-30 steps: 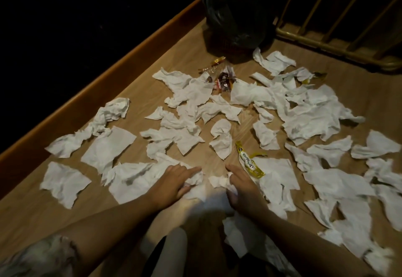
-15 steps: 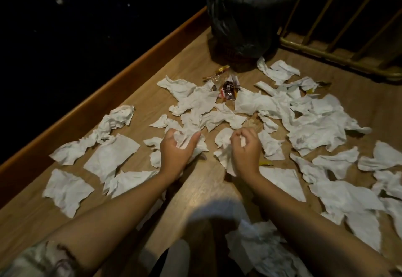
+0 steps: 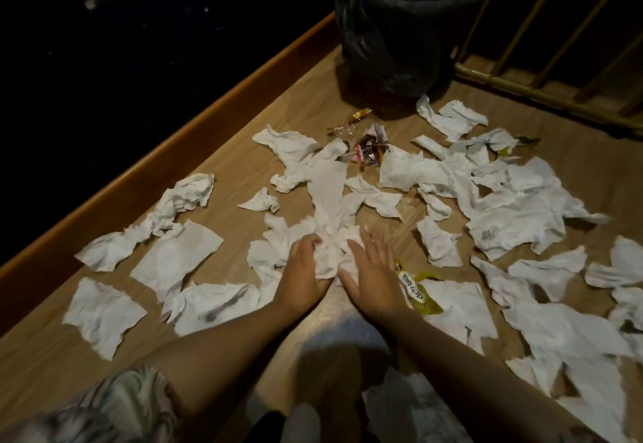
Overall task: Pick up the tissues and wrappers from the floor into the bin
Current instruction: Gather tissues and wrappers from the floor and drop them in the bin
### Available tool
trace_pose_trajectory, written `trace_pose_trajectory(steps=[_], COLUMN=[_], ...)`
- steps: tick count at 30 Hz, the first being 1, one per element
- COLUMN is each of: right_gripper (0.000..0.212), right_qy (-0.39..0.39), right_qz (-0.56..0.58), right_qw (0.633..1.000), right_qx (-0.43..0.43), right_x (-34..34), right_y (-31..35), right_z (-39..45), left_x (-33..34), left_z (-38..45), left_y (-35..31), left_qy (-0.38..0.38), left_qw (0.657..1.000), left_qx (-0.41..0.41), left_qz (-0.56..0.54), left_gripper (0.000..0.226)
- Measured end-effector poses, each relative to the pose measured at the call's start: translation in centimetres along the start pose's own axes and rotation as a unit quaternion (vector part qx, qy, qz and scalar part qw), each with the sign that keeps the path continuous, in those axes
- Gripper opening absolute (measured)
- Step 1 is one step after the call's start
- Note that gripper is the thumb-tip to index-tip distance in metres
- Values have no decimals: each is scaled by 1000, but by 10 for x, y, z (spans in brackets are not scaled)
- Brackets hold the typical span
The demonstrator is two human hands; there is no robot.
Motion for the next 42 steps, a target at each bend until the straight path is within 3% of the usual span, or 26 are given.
trace_pose_trajectory(steps=[4,6,9,11,15,17,19,22,25,28,31,33,37,42], right_gripper=[40,27,15,10,25,23,20,19,18,19,23,28,42,52], right_qy=[-40,-75,-81,-75,-93,-119,-150,-214,-230,-212,-161,-99,44,175], right_qz=[27,50,54,52,120,161,194,208,220,246,265,260,150,36], right_qw=[998,995,993,992,988,978,964,951,947,946,950,959,976,969], right_qx=[-29,-46,-65,-85,-22,49,97,75,39,8,-27,-54,-149,-173], right_x=[0,-6,-13,-18,-31,-40,-52,-82,-94,-91,-78,-61,-18,35], right_y=[-1,-1,1,6,1,-7,-11,0,17,38,68,92,139,157], right_z=[-25,-36,-45,-45,-38,-31,-22,-7,7,16,22,26,37,40], left_x=[-4,-5,-10,-14,-16,-21,-28,-51,-88,-134,-172,-192,-211,-199], left_z=[-17,-22,-27,-25,-23,-22,-21,-19,-17,-22,-41,-54,-86,-134], left_y=[7,9,7,10,7,0,-7,-21,-22,-2,27,45,87,110], left_qy=[15,35,23,4,-7,-30,-46,-93,-150,-236,-317,-348,-359,-331], left_qw=[999,999,998,998,998,995,990,977,964,947,913,902,898,892], left_qx=[7,25,62,35,16,10,-11,-29,-45,-74,-142,-147,-177,-205], left_qz=[-27,-20,-15,-50,-66,-95,-133,-191,-214,-205,-214,-207,-184,-230], left_gripper=[86,82,58,55,48,33,34,42,37,23,37,32,18,31])
Point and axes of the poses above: each hand's wrist, its own z-axis towards the middle knuckle, its own x-axis out of the palm, y = z × x, the point moved 9 cm from there along z, towards the middle knuckle, and after that the axes turned 2 degrees about -x, right-handed, at the moved point
